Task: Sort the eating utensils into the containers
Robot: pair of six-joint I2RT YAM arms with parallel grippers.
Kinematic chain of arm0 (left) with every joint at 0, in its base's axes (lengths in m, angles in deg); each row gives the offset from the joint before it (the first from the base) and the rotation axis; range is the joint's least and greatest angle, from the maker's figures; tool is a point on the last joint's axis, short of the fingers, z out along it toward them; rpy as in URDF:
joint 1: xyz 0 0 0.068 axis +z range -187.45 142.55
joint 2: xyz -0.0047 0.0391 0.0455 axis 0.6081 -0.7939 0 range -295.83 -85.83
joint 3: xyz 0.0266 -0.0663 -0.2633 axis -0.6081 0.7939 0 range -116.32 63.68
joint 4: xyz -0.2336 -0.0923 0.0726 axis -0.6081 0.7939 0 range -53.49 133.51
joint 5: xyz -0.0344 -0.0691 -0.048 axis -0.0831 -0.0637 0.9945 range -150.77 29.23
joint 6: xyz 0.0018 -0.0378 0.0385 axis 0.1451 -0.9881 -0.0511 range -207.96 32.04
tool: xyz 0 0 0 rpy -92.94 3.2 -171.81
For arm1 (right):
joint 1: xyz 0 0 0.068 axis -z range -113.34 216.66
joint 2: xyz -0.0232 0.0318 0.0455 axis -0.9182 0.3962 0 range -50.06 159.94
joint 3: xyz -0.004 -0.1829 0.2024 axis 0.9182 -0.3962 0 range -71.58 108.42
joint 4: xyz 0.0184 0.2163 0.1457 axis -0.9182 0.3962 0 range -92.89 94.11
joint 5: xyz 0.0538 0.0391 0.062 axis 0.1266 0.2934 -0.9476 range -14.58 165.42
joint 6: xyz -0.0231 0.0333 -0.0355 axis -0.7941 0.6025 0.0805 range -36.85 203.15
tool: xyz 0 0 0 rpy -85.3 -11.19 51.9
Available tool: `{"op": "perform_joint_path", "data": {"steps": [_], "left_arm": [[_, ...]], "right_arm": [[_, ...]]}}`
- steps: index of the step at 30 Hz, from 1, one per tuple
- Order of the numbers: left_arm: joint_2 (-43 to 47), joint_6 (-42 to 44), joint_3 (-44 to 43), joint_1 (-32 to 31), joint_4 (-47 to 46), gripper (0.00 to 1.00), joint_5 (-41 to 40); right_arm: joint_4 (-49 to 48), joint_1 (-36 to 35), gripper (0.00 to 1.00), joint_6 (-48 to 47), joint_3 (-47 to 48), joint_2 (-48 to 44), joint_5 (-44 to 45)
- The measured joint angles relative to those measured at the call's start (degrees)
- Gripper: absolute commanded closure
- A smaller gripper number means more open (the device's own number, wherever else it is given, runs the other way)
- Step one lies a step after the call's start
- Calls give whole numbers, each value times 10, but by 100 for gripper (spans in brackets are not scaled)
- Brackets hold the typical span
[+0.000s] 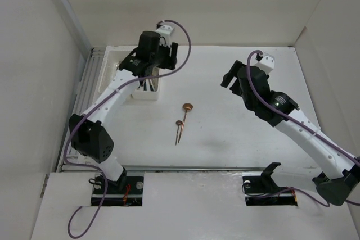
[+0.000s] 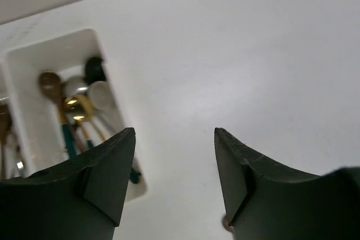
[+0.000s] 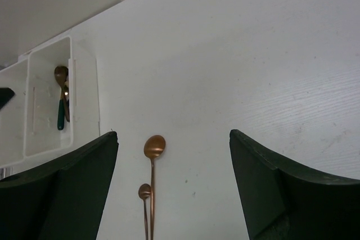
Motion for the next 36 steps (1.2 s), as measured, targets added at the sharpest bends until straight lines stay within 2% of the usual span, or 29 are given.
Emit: {"op": "perform_joint_path", "data": {"steps": [5, 9, 12, 16, 23, 26, 28, 29, 31, 36], "left_arm": [[15, 14, 78, -82, 25, 45, 66], [-26, 37, 171, -122, 69, 43, 92], [-59, 50, 208, -158, 100, 43, 98], [-86, 58, 210, -190, 107, 43, 102], [-168, 53, 153, -186, 104, 43, 87], [-179, 52, 138, -186, 93, 56, 81], [-182, 51, 136, -186, 90, 71, 80], [-183, 51, 136, -186, 88, 86, 81], [-186, 47, 136, -184, 84, 99, 86], [-194, 50, 120, -181, 91, 100, 102]], "right_arm": [[0, 0, 15, 0, 0, 1, -4], [2, 0, 15, 0, -1, 0, -5], [2, 0, 15, 0, -10, -8, -5], [9, 0, 15, 2, -28, -23, -5], [26, 0, 15, 9, -36, -41, -4], [32, 0, 15, 11, -37, -45, -3], [35, 0, 15, 11, -37, -47, -2], [37, 0, 15, 11, -37, -48, -2], [39, 0, 15, 11, -37, -49, 0], [40, 0, 15, 12, -37, -48, 0]]}}
